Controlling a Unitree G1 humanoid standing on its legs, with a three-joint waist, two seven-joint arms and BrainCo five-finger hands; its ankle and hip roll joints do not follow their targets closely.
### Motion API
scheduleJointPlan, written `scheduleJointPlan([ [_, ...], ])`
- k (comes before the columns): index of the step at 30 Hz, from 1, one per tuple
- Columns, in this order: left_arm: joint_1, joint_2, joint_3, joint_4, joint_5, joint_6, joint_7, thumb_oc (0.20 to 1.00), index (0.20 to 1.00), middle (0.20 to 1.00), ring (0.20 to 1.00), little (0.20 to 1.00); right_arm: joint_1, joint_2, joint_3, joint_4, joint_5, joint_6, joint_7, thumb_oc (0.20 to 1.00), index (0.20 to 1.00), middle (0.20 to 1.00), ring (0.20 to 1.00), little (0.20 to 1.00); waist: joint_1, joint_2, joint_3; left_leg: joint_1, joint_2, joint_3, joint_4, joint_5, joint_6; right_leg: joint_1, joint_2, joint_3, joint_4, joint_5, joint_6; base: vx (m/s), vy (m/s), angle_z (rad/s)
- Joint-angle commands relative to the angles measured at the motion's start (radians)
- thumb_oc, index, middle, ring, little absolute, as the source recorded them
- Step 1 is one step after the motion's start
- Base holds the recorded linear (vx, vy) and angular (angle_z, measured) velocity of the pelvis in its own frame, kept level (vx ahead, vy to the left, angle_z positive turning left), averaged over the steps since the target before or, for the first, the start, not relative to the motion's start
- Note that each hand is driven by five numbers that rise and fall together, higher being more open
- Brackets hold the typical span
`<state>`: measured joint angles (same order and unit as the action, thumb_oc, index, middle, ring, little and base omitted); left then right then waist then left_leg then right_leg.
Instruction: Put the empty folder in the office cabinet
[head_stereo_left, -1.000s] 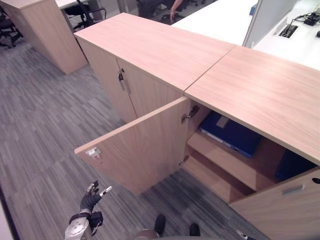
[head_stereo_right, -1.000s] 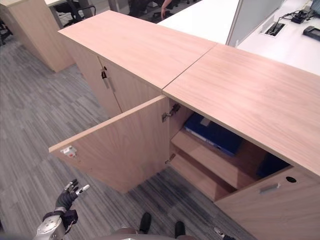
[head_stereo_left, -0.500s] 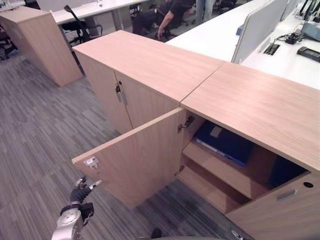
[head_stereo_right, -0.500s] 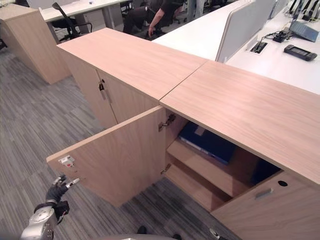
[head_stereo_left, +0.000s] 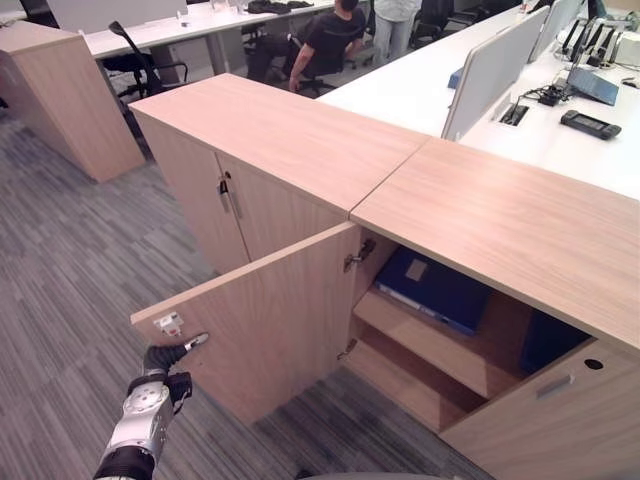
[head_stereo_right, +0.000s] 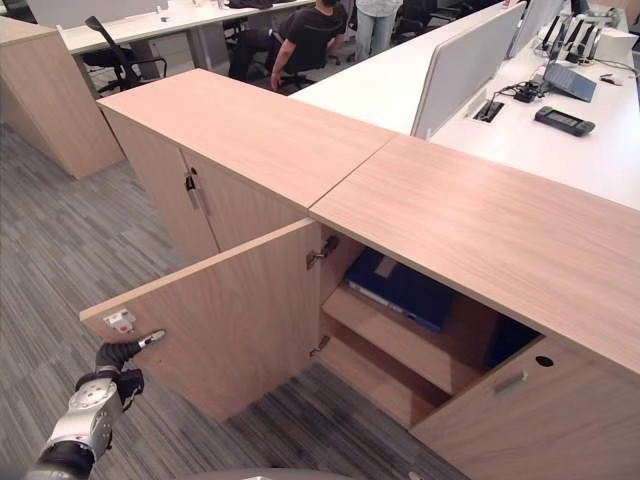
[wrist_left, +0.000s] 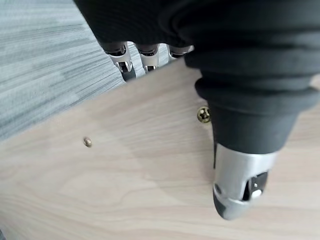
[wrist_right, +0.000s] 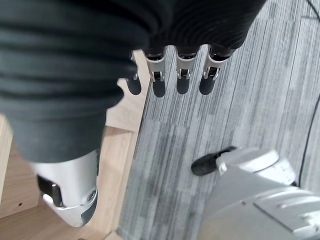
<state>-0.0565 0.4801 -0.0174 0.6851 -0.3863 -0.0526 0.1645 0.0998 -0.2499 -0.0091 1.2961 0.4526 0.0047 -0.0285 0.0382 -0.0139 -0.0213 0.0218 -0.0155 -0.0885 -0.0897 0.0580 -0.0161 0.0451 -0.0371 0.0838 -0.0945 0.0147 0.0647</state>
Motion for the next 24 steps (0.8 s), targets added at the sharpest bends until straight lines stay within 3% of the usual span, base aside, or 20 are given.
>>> scheduleJointPlan([
  [1,-0.215,-0.058,-0.116,-0.003,-0.005,-0.09,-0.06,1.0,1.0,1.0,1.0,1.0,-0.03,0.008,0.024,0.006,0.046,-0.016,0.003,1.0,1.0,1.0,1.0,1.0,-0.057,-0.015,-0.02,-0.017,-0.008,-0.043,0.002,-0.055,-0.031,0.009,-0.007,-0.024,0.007,-0.061,0.082,0.0,0.0,0.0],
  [10,-0.226,-0.22,-0.354,-0.169,-0.082,-0.064,-0.188,1.0,1.0,1.0,1.0,1.0,-0.051,0.024,0.027,0.033,0.072,-0.019,-0.015,1.0,1.0,1.0,1.0,1.0,-0.076,-0.016,-0.015,-0.019,-0.008,-0.045,0.002,-0.063,-0.021,0.002,-0.01,-0.024,0.007,-0.057,0.087,-0.01,0.005,0.04],
  [11,-0.216,-0.215,-0.424,-0.232,-0.147,-0.051,-0.264,1.0,1.0,1.0,1.0,1.0,-0.057,0.023,0.03,0.039,0.073,-0.017,-0.014,1.0,1.0,1.0,1.0,1.0,-0.079,-0.012,-0.007,-0.024,-0.011,-0.051,0.002,-0.063,-0.018,-0.005,-0.012,-0.024,0.007,-0.055,0.09,-0.03,0.015,0.19],
  [12,-0.215,-0.214,-0.424,-0.233,-0.148,-0.051,-0.264,1.0,1.0,1.0,1.0,1.0,-0.057,0.023,0.03,0.039,0.073,-0.017,-0.014,1.0,1.0,1.0,1.0,1.0,-0.079,-0.012,-0.008,-0.024,-0.011,-0.051,0.002,-0.063,-0.018,-0.005,-0.012,-0.024,0.007,-0.055,0.09,-0.03,0.019,0.22],
  [16,-0.162,-0.123,-0.553,-0.37,-0.257,-0.019,-0.423,1.0,1.0,1.0,1.0,1.0,-0.061,0.022,0.032,0.037,0.086,-0.014,0.014,1.0,1.0,1.0,1.0,1.0,-0.083,-0.002,0.002,-0.031,-0.017,-0.041,0.002,-0.07,-0.011,-0.02,-0.019,-0.01,0.007,-0.049,0.103,-0.02,0.045,0.15],
  [24,-0.12,-0.033,-0.622,-0.442,-0.318,-0.003,-0.507,1.0,1.0,1.0,1.0,1.0,-0.055,0.021,0.015,0.067,0.107,-0.013,0.04,1.0,1.0,1.0,1.0,1.0,-0.092,0.009,0.024,-0.071,-0.038,0.007,0.002,-0.073,0.012,-0.088,-0.043,0.033,0.007,-0.008,0.136,-0.09,0.113,-0.2],
])
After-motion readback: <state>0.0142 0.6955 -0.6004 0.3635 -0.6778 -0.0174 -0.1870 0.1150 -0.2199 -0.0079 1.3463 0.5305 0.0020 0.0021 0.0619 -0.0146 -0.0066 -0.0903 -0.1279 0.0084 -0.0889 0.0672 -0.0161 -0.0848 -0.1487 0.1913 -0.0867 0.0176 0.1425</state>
